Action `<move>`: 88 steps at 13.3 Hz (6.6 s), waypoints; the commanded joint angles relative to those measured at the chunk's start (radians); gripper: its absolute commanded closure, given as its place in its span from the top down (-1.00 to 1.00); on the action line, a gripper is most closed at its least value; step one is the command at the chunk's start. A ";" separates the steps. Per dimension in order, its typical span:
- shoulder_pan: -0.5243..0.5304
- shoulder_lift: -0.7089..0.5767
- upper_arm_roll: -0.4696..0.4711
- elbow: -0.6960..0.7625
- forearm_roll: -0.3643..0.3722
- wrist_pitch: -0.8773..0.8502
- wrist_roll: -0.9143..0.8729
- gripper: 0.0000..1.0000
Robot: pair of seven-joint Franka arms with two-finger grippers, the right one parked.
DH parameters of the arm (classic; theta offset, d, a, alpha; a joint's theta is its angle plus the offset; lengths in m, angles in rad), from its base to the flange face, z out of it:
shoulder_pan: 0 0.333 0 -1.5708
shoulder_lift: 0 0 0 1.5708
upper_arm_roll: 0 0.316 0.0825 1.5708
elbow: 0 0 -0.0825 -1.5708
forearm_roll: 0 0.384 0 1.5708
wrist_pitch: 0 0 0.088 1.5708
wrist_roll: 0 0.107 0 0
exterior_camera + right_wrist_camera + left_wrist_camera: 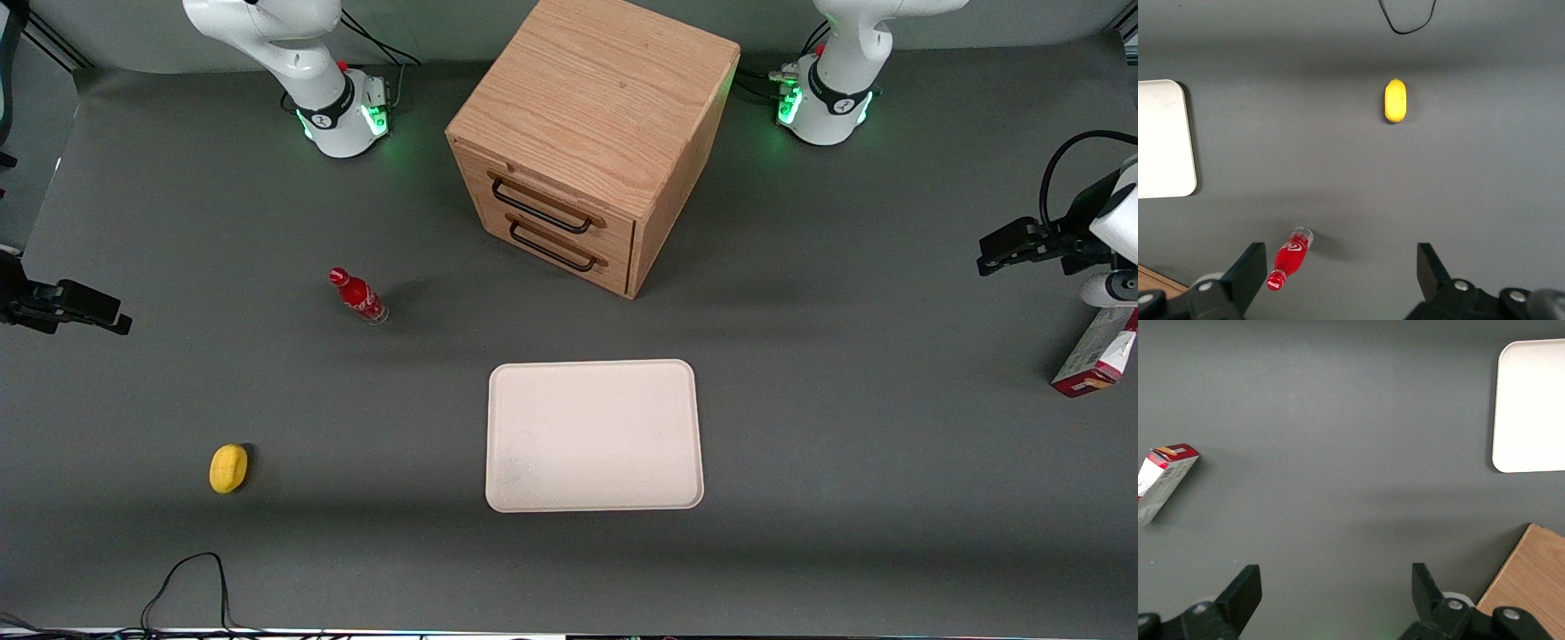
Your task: Place red cookie box on tray
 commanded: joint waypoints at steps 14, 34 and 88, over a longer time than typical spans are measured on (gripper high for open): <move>0.493 0.026 0.019 -0.054 0.034 0.065 0.565 1.00; 0.730 0.197 0.015 -0.062 0.019 0.318 1.641 1.00; 0.542 0.277 -0.024 0.477 0.060 -0.194 1.100 -1.00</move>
